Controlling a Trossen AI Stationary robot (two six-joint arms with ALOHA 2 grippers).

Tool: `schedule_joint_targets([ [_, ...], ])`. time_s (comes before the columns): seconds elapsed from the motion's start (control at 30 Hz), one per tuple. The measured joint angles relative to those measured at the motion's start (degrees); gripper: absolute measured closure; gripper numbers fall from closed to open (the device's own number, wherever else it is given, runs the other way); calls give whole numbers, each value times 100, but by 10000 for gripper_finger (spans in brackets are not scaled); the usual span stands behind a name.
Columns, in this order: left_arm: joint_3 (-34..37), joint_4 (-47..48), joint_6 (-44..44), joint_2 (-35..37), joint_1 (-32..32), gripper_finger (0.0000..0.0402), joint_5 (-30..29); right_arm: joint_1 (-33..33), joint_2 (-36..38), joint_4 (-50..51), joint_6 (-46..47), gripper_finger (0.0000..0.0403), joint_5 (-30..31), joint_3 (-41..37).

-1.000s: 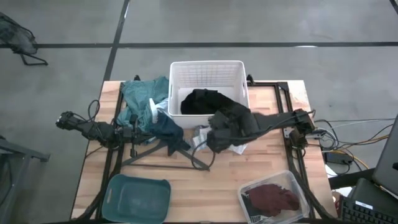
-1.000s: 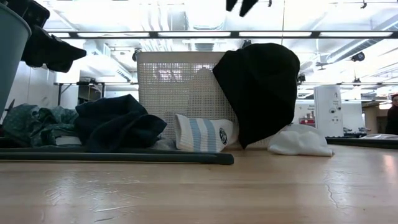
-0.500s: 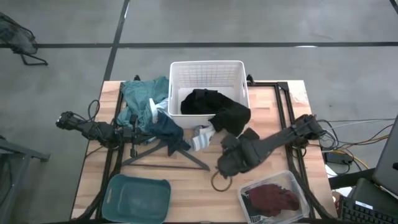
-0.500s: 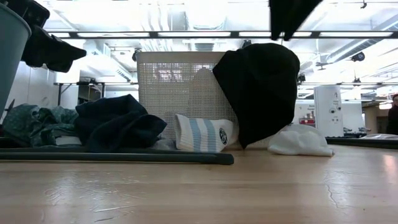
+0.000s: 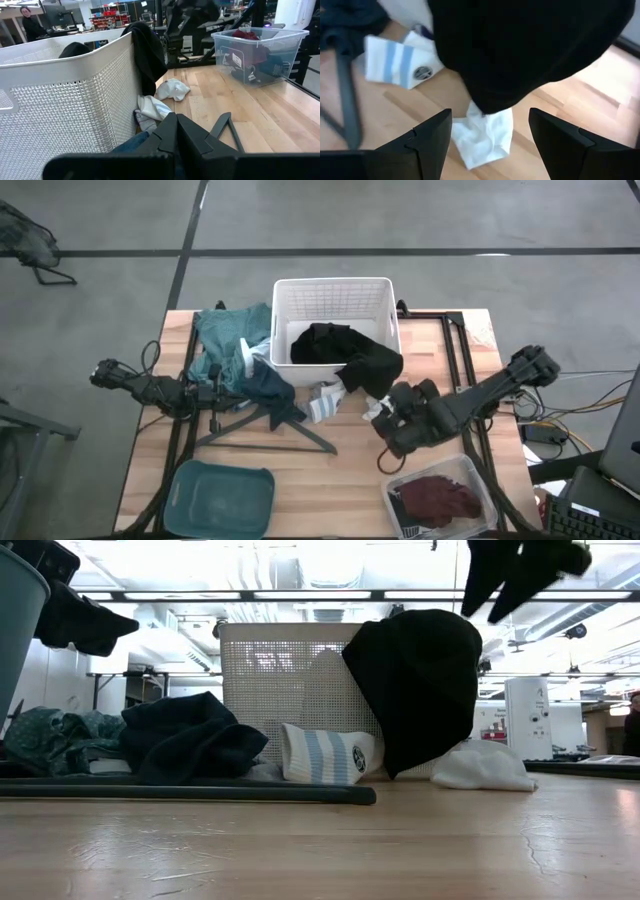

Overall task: Pick & Place Cloths
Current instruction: Put the black shirt into the white laundry bin

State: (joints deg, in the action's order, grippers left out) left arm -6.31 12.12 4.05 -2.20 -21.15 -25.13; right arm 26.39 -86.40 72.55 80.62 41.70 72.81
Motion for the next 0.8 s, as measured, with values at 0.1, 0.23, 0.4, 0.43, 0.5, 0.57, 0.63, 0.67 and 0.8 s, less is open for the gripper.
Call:
schedule_joint_targets([
  [0.1,0,4,0,0,0,390,-2,-128,220,-318,-98,145,108,-456],
  [0.23,0,34,0,0,0,390,-2,-366,445,-660,-100,160,145,-901],
  [0.4,0,44,0,0,0,390,-2,-642,544,-1279,-410,180,212,-1276],
  [0.43,0,44,0,0,0,390,-2,-693,554,-1508,-542,183,171,-1325],
  [0.5,0,44,0,0,0,390,-2,-792,552,-1956,-891,190,83,-1411],
  [0.57,0,44,0,0,0,390,-2,-879,535,-2324,-1256,195,77,-1480],
  [0.63,0,44,0,0,4,390,-2,-974,528,-2510,-1461,204,75,-1516],
  [0.67,0,44,0,0,4,390,-2,-1010,528,-2551,-1507,211,73,-1521],
  [0.8,0,44,0,0,4,390,-1,-1064,528,-2723,-1802,269,86,-1439],
])
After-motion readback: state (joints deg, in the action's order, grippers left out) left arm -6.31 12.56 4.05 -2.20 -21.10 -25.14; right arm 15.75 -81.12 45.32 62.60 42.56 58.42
